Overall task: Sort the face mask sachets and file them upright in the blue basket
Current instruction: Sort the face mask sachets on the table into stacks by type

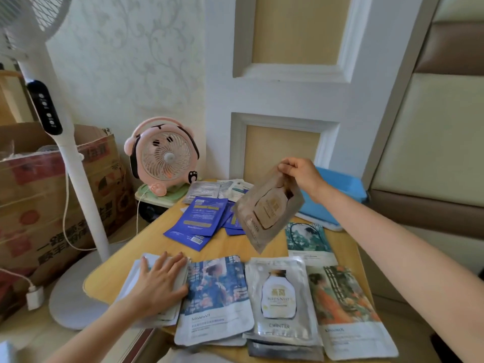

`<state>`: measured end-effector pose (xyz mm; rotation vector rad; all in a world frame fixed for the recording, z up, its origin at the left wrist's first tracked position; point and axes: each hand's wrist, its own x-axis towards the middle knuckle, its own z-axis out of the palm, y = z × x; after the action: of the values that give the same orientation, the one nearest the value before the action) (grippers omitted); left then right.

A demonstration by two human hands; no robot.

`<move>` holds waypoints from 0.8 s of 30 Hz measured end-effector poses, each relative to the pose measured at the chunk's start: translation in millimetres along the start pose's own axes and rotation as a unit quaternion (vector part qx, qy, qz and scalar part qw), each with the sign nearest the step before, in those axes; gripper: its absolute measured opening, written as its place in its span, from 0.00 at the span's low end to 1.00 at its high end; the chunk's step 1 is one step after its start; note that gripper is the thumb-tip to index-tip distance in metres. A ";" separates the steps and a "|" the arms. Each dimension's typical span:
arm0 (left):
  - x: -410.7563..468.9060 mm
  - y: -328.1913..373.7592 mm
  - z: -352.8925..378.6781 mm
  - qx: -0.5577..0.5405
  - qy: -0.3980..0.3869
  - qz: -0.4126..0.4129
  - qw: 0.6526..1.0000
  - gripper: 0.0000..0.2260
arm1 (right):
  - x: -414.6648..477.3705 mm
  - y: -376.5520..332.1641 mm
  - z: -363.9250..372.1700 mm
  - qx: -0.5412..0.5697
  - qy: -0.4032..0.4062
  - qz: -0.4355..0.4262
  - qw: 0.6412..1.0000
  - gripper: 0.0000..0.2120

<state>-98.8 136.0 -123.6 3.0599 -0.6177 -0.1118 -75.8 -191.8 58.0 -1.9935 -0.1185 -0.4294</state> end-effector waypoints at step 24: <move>3.2 -3.4 3.7 0.006 -0.007 0.008 1.000 0.46 | -57.1 99.6 69.8 -0.257 -0.332 0.088 0.903 0.16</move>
<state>-94.8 137.8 -127.6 3.0682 -0.6468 -0.1292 -84.9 -168.7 -74.1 -2.5775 -0.2677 0.4000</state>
